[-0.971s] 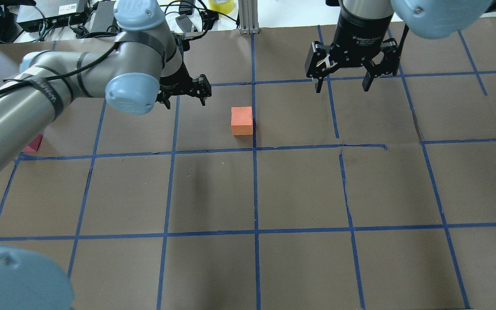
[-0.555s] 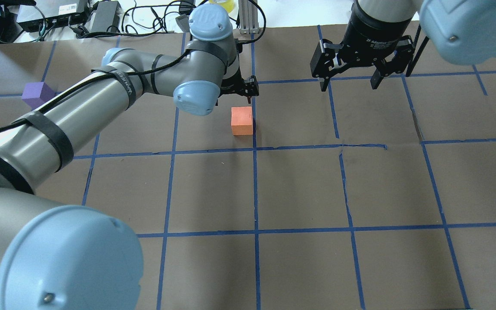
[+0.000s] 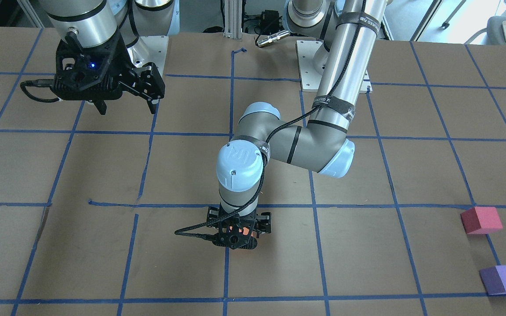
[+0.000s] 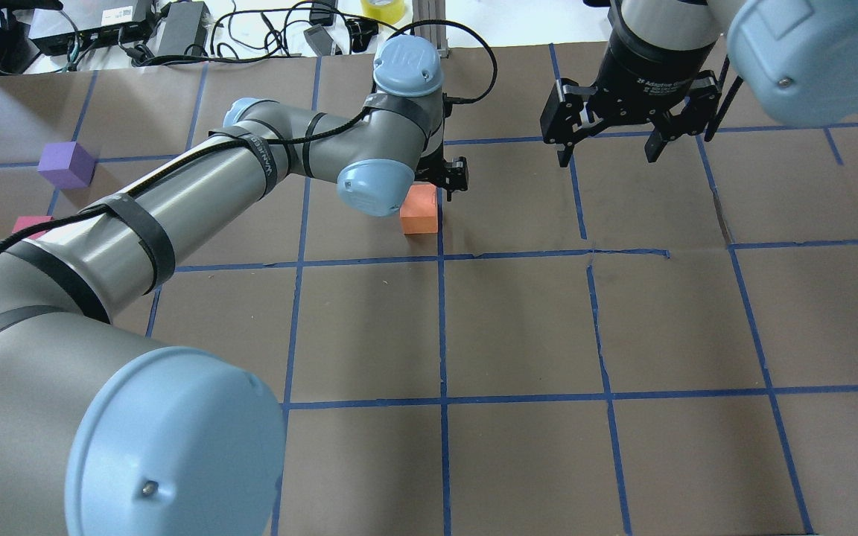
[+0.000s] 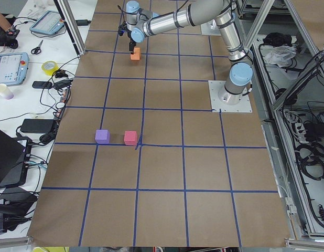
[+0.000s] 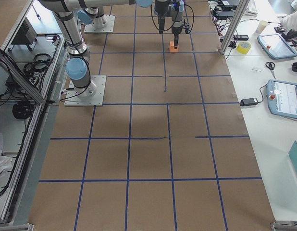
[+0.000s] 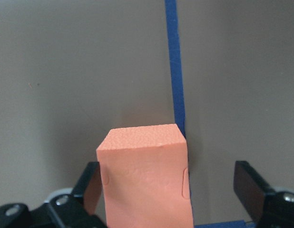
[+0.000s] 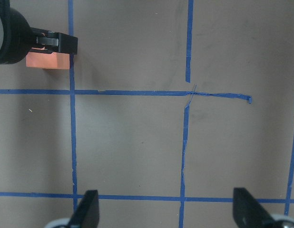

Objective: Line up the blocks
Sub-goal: 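Move the left gripper over the orange block and lower it, then close the left gripper on the orange block, then carry the orange block with the left gripper toward the pink block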

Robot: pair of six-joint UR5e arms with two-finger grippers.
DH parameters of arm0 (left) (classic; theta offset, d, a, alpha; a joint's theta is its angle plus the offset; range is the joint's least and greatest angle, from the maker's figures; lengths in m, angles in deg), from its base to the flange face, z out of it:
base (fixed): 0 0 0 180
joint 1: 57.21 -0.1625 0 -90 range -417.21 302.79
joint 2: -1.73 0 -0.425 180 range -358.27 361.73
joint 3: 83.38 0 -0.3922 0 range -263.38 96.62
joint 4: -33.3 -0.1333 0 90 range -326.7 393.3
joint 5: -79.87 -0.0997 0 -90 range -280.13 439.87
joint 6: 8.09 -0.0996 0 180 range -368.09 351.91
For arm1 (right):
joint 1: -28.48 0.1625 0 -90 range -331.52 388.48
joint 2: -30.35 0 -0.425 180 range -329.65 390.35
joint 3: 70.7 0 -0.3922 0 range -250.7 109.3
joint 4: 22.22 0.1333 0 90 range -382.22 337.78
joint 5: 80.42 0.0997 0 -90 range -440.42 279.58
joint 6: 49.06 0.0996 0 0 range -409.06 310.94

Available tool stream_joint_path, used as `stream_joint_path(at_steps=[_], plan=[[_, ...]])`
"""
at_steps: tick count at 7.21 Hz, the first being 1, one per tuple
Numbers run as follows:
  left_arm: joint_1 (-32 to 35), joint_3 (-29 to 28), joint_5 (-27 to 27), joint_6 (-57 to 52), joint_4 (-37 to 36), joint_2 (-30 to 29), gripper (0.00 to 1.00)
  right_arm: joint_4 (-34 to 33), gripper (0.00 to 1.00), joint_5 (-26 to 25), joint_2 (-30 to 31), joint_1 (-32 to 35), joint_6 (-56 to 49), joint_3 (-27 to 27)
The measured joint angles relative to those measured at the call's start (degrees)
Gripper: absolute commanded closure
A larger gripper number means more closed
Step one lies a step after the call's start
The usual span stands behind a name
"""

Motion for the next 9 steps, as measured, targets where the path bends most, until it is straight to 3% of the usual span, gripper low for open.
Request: stream_joint_path(at_steps=[1,3,5,7,9], plan=[[0.0,0.0,-1.1,0.1,0.0,-0.2,0.0,0.1,0.0,0.0,0.0,0.0,0.0,0.1],[-0.2,1.0,-1.1,2.1,-0.1,-0.4,0.17,0.1,0.0,-0.2,0.1,-0.1,0.0,0.2],[-0.5,2.1,0.2,2.5,-0.1,-0.5,0.83,0.0,0.0,-0.8,0.1,-0.2,0.0,0.2],[-0.8,2.4,0.6,3.1,-0.1,-0.2,0.99,-0.6,0.0,-0.9,0.1,-0.2,0.1,0.1],[-2.7,2.4,1.6,3.1,0.2,0.9,1.0,-0.6,0.0,-1.0,0.7,-0.2,0.1,0.1]])
